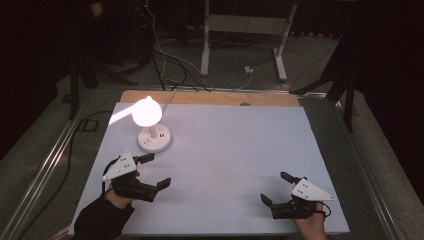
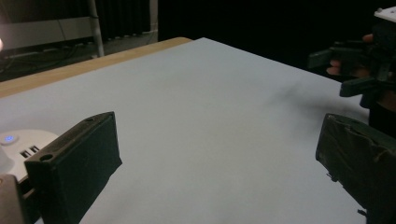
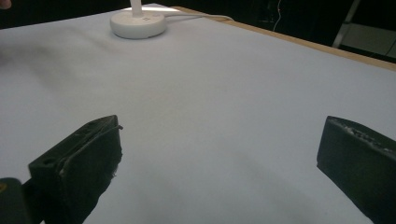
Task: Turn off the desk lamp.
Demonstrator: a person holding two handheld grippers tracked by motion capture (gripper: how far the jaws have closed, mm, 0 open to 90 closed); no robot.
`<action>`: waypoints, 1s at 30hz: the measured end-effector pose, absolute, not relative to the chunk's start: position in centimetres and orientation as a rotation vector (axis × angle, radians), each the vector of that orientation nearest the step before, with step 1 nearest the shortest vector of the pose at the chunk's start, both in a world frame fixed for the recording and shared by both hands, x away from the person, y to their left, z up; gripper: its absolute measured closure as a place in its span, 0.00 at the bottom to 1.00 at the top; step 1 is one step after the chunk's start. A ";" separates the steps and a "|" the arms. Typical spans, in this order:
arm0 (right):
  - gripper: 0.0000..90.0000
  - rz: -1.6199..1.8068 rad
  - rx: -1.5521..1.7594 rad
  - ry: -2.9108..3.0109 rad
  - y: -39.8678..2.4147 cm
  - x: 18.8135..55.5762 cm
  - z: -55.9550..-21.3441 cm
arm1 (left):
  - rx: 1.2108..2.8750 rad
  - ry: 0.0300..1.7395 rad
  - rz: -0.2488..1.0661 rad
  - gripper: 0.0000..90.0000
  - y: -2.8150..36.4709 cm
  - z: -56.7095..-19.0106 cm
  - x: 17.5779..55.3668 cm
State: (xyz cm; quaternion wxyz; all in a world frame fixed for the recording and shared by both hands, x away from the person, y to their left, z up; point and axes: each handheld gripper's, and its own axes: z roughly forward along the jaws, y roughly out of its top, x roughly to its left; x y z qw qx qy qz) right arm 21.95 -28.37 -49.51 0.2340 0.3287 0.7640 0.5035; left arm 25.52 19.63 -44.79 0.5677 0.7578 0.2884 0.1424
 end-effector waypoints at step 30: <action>0.00 1.385 0.907 2.098 -28.5 21.9 -49.5 | 1.724 1.001 0.561 0.01 18.7 -45.6 30.1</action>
